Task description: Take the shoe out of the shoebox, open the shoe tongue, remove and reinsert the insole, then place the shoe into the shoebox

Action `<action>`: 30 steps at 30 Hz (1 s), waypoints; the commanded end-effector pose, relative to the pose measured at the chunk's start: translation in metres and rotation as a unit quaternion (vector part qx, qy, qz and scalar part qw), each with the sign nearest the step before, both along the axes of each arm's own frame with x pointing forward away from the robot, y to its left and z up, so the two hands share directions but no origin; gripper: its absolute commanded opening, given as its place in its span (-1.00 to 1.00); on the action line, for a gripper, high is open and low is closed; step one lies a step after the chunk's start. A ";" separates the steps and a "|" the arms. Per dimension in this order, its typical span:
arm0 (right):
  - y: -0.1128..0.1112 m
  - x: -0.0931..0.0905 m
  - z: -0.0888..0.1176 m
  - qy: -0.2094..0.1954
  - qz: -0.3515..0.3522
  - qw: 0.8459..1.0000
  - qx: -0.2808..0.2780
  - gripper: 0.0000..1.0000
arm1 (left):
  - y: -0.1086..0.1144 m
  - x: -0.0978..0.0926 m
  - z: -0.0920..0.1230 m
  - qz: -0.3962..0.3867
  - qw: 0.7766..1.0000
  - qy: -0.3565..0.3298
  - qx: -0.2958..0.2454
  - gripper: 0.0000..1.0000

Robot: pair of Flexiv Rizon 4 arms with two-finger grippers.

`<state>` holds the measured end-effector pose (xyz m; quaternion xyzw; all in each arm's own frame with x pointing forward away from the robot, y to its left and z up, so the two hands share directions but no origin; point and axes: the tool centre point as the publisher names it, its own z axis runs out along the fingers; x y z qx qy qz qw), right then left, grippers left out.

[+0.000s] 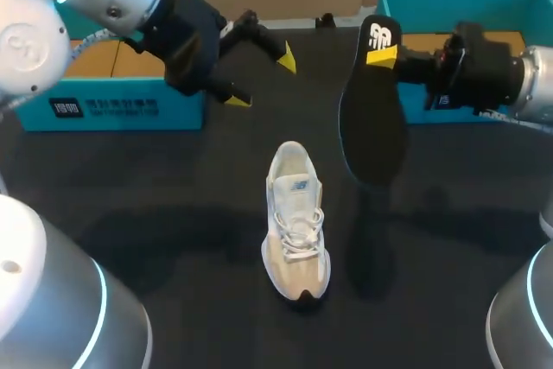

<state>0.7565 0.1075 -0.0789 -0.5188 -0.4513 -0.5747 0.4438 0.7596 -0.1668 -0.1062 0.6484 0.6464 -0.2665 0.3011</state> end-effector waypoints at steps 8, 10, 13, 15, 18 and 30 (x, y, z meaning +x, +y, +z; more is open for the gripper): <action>0.010 0.024 -0.002 -0.001 -0.006 1.000 -0.007 -1.00 | -0.004 0.000 0.000 0.022 0.991 -0.011 -0.135 1.00; 0.010 0.024 -0.002 -0.001 -0.006 1.000 -0.007 -1.00 | -0.006 0.001 0.003 0.022 0.988 -0.017 -0.152 1.00; 0.010 0.024 -0.002 -0.001 -0.006 1.000 -0.007 -1.00 | -0.010 0.001 0.008 0.022 0.984 -0.019 -0.175 1.00; 0.010 0.024 -0.002 -0.001 -0.006 1.000 -0.007 -1.00 | -0.013 0.002 0.012 0.022 0.980 -0.023 -0.196 1.00; 0.010 0.024 -0.002 -0.001 -0.006 1.000 -0.007 -1.00 | -0.018 0.002 0.019 0.021 0.975 -0.025 -0.220 1.00; 0.017 0.038 -0.017 0.111 -0.037 0.993 -0.022 -1.00 | -0.027 0.002 0.020 0.019 0.962 -0.014 -0.270 1.00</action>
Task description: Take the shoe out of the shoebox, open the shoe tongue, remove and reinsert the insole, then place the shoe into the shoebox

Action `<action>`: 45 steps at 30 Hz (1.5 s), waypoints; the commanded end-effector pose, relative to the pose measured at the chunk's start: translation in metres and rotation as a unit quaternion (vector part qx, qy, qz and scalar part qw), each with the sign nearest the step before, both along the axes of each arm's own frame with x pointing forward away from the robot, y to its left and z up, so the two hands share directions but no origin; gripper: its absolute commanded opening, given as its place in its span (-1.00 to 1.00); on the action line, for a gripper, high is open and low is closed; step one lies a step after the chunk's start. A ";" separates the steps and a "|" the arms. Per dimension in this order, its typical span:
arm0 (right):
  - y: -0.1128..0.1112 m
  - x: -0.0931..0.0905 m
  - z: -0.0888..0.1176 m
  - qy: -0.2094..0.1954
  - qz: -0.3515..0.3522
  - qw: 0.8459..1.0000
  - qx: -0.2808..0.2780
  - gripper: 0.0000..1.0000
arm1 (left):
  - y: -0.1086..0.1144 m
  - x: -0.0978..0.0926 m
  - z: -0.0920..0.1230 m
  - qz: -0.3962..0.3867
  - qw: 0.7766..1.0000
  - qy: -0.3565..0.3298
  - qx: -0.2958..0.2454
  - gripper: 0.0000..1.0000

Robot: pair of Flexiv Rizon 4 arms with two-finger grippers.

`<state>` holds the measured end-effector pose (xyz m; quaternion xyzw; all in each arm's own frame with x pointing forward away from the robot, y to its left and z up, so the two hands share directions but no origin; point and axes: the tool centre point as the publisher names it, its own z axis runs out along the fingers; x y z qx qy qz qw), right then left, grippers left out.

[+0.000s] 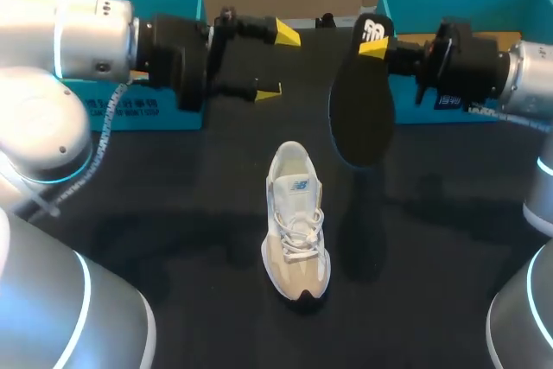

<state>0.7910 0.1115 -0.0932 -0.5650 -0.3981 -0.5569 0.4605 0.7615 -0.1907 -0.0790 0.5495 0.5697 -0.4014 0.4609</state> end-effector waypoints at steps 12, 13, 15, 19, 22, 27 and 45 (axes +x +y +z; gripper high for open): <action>0.040 0.027 0.011 0.136 0.034 0.988 -0.068 -1.00 | -0.010 -0.005 -0.013 0.012 0.997 -0.021 -0.078 1.00; 0.043 0.028 0.010 0.139 0.036 0.987 -0.071 -1.00 | -0.010 -0.005 -0.014 0.012 0.997 -0.019 -0.080 1.00; 0.048 0.030 0.012 0.132 0.040 0.989 -0.062 -1.00 | -0.011 -0.006 -0.015 0.016 0.996 -0.017 -0.086 1.00; 0.060 0.033 0.012 0.131 0.053 0.988 -0.062 -1.00 | -0.014 -0.005 -0.013 0.019 0.995 -0.015 -0.096 1.00; 0.066 0.034 0.011 0.129 0.058 0.988 -0.058 -1.00 | -0.015 -0.006 -0.011 0.019 0.995 -0.016 -0.101 1.00; 0.076 0.033 0.005 0.134 0.068 0.987 -0.057 -1.00 | -0.016 -0.005 -0.007 0.016 0.994 -0.017 -0.108 1.00; 0.092 0.029 0.002 0.133 0.077 0.987 -0.050 -1.00 | -0.021 0.003 -0.005 0.017 0.993 -0.014 -0.119 -0.68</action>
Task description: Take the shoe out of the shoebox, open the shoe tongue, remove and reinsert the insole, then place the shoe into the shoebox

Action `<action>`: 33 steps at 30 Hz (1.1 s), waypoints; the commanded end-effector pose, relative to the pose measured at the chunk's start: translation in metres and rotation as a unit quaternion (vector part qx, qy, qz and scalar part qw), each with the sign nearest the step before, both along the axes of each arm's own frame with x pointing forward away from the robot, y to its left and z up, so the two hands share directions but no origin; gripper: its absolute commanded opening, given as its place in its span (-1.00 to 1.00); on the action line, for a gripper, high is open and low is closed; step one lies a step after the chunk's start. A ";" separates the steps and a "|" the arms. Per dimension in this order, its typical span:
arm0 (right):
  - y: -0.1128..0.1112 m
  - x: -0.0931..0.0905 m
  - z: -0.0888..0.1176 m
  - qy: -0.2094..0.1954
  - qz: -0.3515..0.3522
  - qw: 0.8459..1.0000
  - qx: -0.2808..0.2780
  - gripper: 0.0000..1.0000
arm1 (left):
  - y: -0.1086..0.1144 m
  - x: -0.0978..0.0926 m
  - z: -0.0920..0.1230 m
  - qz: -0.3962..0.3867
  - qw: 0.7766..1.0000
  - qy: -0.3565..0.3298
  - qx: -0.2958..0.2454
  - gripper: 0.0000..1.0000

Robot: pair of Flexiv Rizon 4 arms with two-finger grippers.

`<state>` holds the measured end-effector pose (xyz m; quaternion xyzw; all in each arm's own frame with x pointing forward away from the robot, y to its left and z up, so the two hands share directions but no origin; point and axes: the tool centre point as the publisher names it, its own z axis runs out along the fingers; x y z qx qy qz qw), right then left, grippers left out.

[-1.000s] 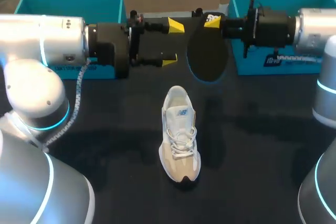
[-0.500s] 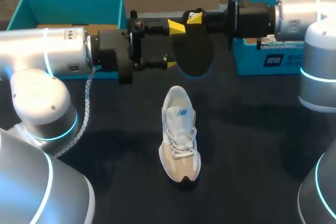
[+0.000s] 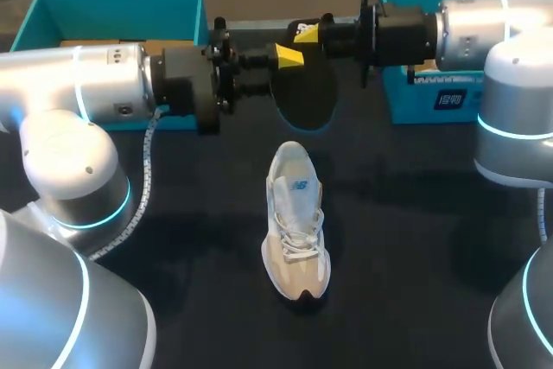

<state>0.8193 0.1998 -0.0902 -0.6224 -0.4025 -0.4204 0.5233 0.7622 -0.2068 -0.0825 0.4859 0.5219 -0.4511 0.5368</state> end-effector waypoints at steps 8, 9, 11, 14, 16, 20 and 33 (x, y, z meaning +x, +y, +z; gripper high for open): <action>0.005 -0.003 -0.002 -0.009 -0.003 1.000 0.003 0.54 | -0.006 0.002 -0.002 -0.002 1.000 0.000 -0.002 -1.00; 0.004 -0.003 -0.004 -0.014 -0.007 1.000 0.002 1.00 | -0.006 0.003 -0.001 -0.002 1.000 0.002 -0.003 -1.00; 0.001 -0.005 -0.007 -0.031 -0.009 0.999 0.002 1.00 | -0.004 0.002 0.000 -0.002 1.000 0.003 -0.003 -1.00; -0.007 -0.008 -0.012 -0.049 -0.012 0.999 -0.008 1.00 | 0.000 0.000 0.003 -0.003 1.000 0.005 -0.004 -1.00; -0.014 -0.012 -0.016 -0.057 -0.016 0.998 -0.012 1.00 | 0.002 -0.001 0.004 -0.004 1.000 0.006 -0.005 -1.00; -0.031 -0.020 -0.023 -0.076 -0.026 0.997 -0.017 1.00 | 0.007 -0.003 0.004 -0.008 1.000 0.010 -0.003 -1.00; -0.070 -0.047 -0.029 -0.147 -0.011 0.988 -0.034 1.00 | 0.023 0.001 -0.003 -0.013 0.999 0.031 0.005 -1.00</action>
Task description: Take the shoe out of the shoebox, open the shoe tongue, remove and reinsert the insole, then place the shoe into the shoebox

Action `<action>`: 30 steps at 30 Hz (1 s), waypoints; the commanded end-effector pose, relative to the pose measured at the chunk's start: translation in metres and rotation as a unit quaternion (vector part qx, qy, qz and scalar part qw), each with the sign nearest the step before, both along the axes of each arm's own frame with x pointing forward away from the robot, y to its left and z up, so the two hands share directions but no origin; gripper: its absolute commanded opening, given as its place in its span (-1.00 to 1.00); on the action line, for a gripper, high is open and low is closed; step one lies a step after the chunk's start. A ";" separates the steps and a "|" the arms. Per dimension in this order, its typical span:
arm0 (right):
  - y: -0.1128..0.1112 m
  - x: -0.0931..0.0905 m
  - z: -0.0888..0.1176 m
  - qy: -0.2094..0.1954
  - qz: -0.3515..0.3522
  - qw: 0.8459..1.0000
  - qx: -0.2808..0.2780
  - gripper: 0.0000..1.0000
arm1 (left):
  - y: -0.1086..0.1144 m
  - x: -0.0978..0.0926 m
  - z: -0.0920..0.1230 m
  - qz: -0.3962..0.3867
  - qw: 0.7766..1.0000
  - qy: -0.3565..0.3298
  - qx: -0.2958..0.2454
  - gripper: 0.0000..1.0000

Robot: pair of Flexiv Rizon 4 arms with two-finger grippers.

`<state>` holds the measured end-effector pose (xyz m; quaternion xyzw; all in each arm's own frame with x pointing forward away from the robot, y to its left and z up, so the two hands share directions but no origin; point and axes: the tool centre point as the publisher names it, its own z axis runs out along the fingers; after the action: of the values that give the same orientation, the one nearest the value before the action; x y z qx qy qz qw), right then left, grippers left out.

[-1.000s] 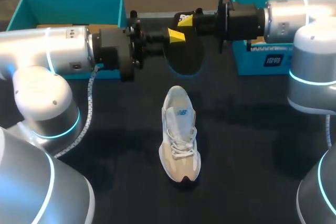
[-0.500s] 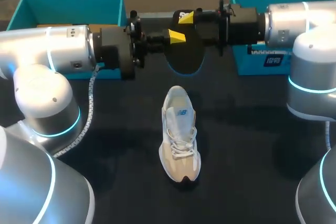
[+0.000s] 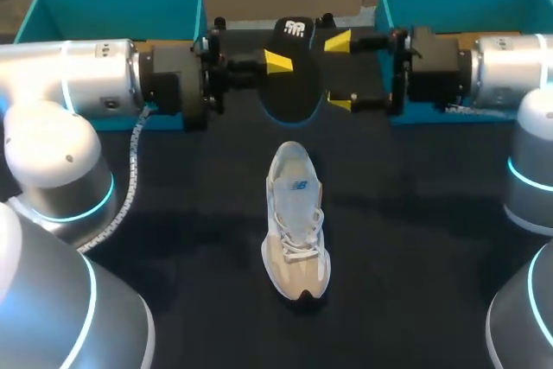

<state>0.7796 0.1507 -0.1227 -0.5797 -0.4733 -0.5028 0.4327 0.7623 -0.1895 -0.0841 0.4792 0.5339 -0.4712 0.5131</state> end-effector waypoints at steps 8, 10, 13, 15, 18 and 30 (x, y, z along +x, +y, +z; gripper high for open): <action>-0.043 -0.011 0.008 -0.038 0.054 0.998 0.002 1.00 | 0.008 0.003 -0.001 0.006 1.000 0.011 -0.002 -1.00; -0.047 -0.010 0.009 -0.037 0.062 0.997 -0.002 1.00 | 0.008 0.003 -0.001 0.006 1.000 0.011 -0.002 -1.00; -0.053 -0.009 0.009 -0.036 0.070 0.997 0.000 1.00 | 0.008 0.003 -0.001 0.006 1.000 0.011 -0.002 -1.00; -0.056 -0.009 0.008 -0.041 0.074 0.996 0.003 1.00 | 0.008 0.003 -0.001 0.006 1.000 0.011 -0.002 -1.00; -0.057 -0.008 0.007 -0.046 0.080 0.996 0.006 1.00 | 0.008 0.003 -0.001 0.006 1.000 0.011 -0.002 -1.00; -0.050 -0.007 0.002 -0.044 0.090 0.995 0.015 1.00 | 0.006 0.001 0.004 0.020 0.972 0.230 0.038 -1.00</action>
<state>0.7713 0.0972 -0.1191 -0.5061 -0.5340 -0.4936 0.4637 0.7627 -0.1819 -0.0859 0.3989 0.6099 -0.5341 0.4285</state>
